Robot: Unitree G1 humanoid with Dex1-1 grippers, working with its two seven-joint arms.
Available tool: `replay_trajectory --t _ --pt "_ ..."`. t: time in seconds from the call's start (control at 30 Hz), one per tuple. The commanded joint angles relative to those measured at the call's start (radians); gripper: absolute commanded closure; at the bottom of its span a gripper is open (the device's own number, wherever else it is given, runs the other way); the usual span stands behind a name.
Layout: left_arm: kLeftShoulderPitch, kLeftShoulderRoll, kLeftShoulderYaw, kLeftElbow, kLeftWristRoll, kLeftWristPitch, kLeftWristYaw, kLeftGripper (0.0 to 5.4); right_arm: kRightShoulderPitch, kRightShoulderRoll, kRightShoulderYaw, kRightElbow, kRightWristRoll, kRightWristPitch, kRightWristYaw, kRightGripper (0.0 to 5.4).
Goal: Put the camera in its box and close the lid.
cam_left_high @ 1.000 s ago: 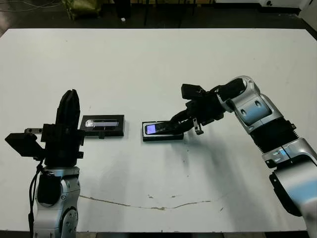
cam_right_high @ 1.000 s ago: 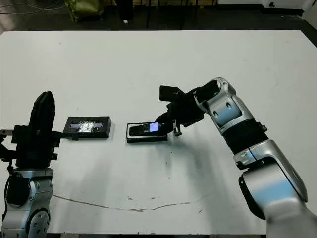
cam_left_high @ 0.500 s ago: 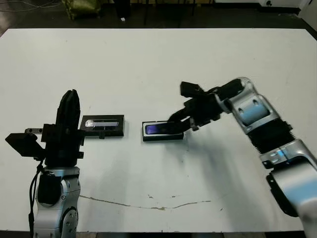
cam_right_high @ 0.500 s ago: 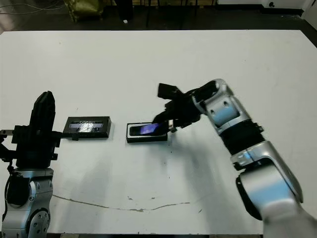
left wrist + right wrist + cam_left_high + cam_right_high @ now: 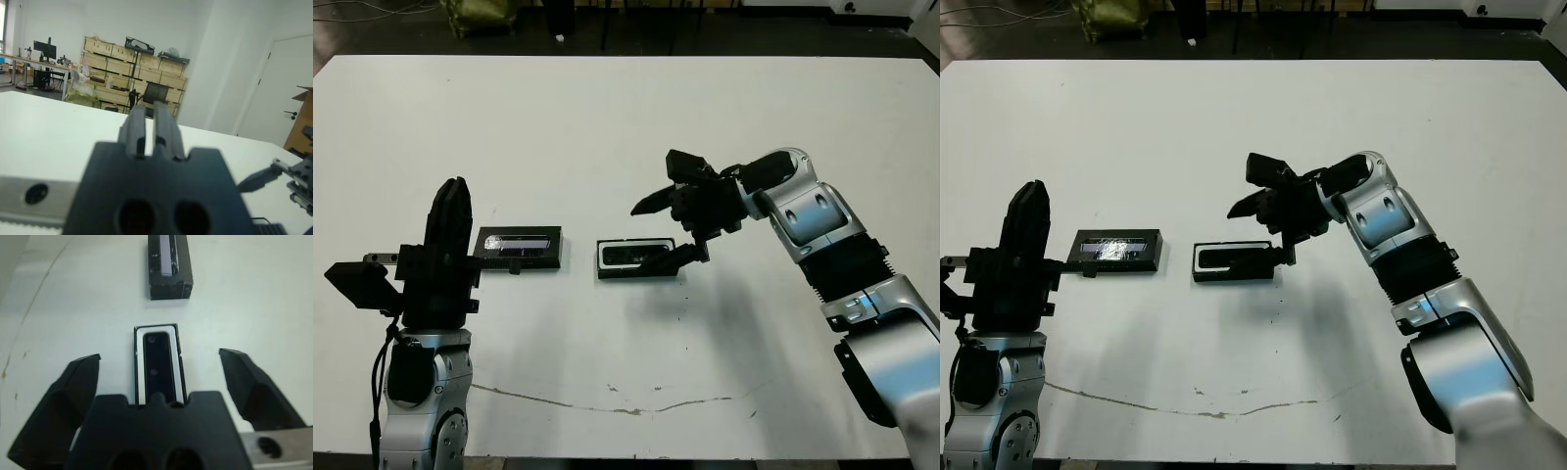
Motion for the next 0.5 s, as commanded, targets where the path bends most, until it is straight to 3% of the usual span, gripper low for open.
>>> replay_trajectory --t 0.03,0.17,0.33,0.43,0.5 --pt "0.020 0.001 0.002 0.009 0.011 0.009 0.005 5.40 0.021 -0.011 -0.043 -0.037 0.037 0.034 -0.028 0.01" --pt "0.019 -0.001 0.002 0.012 0.006 0.006 0.003 5.40 0.070 -0.020 -0.136 -0.131 0.097 0.074 -0.121 0.21" --pt "0.020 0.004 0.007 0.008 0.000 0.016 0.003 5.40 0.217 -0.002 -0.323 -0.343 0.215 0.138 -0.340 1.27" --pt "0.016 0.008 0.014 0.019 0.002 0.000 -0.006 5.40 0.339 -0.014 -0.393 -0.520 0.207 0.116 -0.498 1.97" --pt "0.016 0.009 0.020 0.017 -0.009 0.009 -0.007 5.40 0.438 -0.033 -0.420 -0.646 0.143 0.057 -0.611 2.41"
